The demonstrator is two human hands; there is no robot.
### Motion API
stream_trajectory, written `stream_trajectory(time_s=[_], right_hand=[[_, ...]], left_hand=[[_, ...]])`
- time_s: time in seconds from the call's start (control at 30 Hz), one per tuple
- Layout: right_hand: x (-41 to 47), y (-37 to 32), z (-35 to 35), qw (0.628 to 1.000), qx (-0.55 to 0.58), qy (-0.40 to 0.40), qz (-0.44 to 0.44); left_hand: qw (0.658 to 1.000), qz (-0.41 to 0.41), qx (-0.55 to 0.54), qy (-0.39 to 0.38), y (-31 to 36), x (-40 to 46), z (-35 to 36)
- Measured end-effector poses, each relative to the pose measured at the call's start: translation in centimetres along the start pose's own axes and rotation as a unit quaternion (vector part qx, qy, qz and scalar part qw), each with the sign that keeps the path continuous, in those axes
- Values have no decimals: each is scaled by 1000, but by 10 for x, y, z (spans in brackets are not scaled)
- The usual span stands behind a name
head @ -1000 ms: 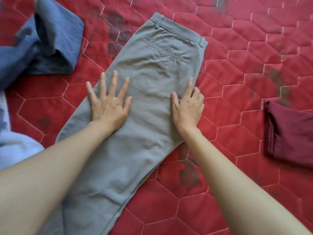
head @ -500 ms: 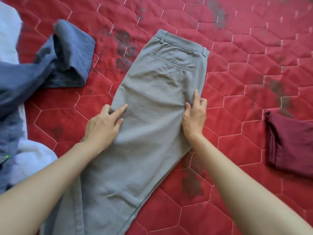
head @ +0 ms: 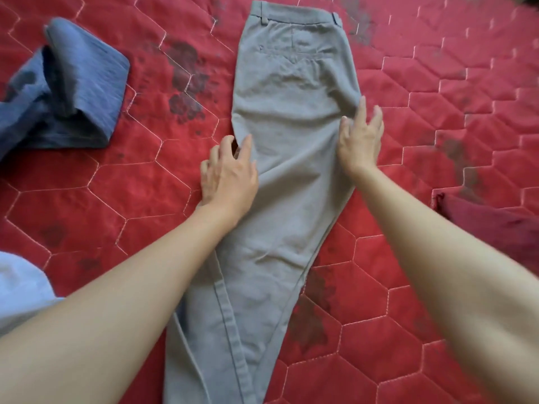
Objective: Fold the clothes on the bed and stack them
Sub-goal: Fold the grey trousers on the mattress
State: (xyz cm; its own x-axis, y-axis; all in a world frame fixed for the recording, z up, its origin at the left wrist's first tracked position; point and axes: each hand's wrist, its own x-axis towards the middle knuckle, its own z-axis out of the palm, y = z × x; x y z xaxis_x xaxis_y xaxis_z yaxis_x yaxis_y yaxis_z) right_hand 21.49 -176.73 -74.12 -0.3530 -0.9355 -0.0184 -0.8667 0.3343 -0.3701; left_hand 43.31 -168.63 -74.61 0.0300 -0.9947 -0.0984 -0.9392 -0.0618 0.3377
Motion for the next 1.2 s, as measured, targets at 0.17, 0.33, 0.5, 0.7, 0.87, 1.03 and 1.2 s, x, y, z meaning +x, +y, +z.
stream_trajectory(time_s=[0.17, 0.33, 0.5, 0.7, 0.87, 1.03, 1.2], right_hand=[[-178, 19, 16, 996, 35, -40, -73], [-328, 25, 20, 993, 59, -89, -59], [-426, 32, 6, 992, 57, -96, -54], [-515, 51, -16, 992, 77, -89, -39], [-543, 73, -43, 954, 74, -244, 156], [-553, 89, -71, 891, 264, -289, 227], [-567, 66, -100, 850, 435, -235, 183]], left_hand=[[986, 142, 65, 64, -37, -82, -4], [986, 146, 63, -39, -77, -213, 14], [989, 88, 37, -109, -85, -313, 18], [985, 39, 9, -165, -72, -381, 5], [974, -7, -12, -226, -55, -411, -10], [920, -176, -48, -347, -14, -430, -29], [924, -248, -127, -263, 3, -436, -50]])
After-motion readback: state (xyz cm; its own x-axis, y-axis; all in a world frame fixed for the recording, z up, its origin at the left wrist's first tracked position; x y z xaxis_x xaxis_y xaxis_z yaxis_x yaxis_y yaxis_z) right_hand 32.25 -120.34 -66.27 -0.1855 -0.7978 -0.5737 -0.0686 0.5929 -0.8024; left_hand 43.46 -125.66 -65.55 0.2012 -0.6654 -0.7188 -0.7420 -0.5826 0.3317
